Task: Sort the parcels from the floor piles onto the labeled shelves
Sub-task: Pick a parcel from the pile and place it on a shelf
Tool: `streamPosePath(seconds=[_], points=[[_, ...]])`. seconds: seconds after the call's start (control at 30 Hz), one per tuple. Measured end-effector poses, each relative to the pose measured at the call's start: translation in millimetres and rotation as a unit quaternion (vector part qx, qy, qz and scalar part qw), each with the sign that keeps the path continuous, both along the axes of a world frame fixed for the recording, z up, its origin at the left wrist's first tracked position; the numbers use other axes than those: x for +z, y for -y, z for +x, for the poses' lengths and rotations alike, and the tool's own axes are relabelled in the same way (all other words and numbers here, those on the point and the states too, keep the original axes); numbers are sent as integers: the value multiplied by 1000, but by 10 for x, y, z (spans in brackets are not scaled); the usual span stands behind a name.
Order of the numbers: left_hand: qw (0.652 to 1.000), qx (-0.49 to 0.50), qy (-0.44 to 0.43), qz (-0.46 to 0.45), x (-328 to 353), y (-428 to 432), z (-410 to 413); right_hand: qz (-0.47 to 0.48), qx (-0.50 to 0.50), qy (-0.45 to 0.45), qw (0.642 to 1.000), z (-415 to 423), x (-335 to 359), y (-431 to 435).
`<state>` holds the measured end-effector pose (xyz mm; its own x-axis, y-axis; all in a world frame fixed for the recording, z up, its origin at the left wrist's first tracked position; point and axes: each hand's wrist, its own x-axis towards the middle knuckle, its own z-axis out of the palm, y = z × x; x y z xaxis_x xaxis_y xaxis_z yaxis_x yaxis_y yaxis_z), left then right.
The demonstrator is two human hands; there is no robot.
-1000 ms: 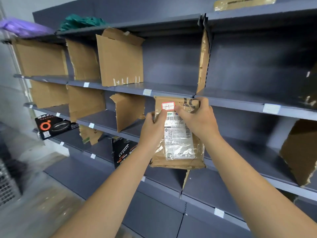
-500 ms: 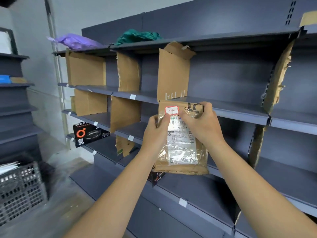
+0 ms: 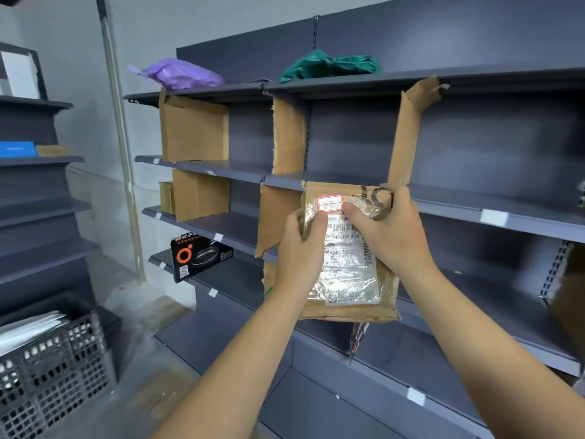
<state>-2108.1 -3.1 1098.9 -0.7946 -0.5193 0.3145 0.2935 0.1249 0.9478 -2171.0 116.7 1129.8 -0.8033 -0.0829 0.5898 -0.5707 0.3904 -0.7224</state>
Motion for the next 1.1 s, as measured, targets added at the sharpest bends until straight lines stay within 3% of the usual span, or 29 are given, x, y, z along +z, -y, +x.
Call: streamPosePath(seconds=[0.43, 1.1], points=[[1000, 27, -1, 12, -155, 1071, -395, 10, 17, 11, 1000, -384, -132, 1089], [995, 94, -8, 6, 92, 3489, -2070, 32, 68, 3, 997, -2110, 90, 3533]])
